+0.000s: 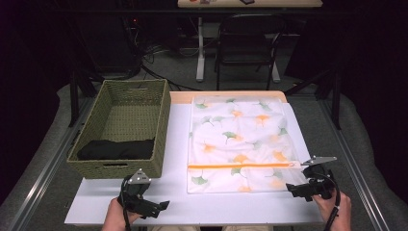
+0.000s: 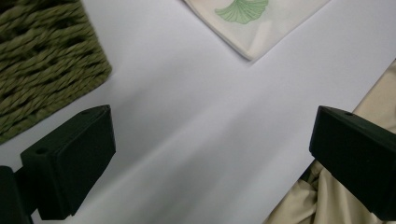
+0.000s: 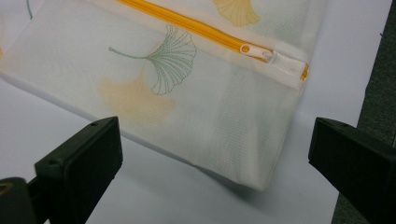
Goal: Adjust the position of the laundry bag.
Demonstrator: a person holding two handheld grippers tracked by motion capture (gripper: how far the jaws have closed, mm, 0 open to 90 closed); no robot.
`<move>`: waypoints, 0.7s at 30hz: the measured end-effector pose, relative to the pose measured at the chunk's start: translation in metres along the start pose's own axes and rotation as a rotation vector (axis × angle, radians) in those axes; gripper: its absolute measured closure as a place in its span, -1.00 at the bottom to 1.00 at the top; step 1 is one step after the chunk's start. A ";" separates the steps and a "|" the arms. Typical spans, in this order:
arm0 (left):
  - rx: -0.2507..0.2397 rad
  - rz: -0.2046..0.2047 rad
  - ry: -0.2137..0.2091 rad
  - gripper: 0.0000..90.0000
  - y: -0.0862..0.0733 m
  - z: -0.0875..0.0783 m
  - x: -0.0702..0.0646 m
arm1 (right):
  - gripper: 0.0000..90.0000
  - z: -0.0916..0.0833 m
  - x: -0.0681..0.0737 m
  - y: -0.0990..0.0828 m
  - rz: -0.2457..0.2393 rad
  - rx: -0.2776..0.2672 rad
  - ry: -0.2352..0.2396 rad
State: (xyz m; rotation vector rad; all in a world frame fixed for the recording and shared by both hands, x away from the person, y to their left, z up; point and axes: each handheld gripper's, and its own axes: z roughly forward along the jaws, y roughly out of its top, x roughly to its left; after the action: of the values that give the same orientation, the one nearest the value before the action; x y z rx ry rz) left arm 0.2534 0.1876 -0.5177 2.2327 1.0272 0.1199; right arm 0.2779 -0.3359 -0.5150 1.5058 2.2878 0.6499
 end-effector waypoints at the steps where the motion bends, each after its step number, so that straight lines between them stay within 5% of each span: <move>1: 0.005 0.002 -0.006 -1.00 0.001 0.002 -0.002 | -0.95 0.001 0.000 0.001 -0.002 0.005 0.001; 13: 0.049 0.094 -0.033 -1.00 0.024 0.038 -0.021 | -0.95 0.011 -0.011 0.007 0.034 0.030 0.001; 21: 0.064 0.097 -0.043 -1.00 0.036 0.061 -0.026 | -0.70 0.015 -0.019 0.013 0.060 0.044 -0.009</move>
State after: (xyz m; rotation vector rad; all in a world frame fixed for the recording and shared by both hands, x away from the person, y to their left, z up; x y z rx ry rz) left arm 0.2798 0.1199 -0.5380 2.3332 0.9116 0.0825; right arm 0.3029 -0.3460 -0.5206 1.5994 2.2718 0.6110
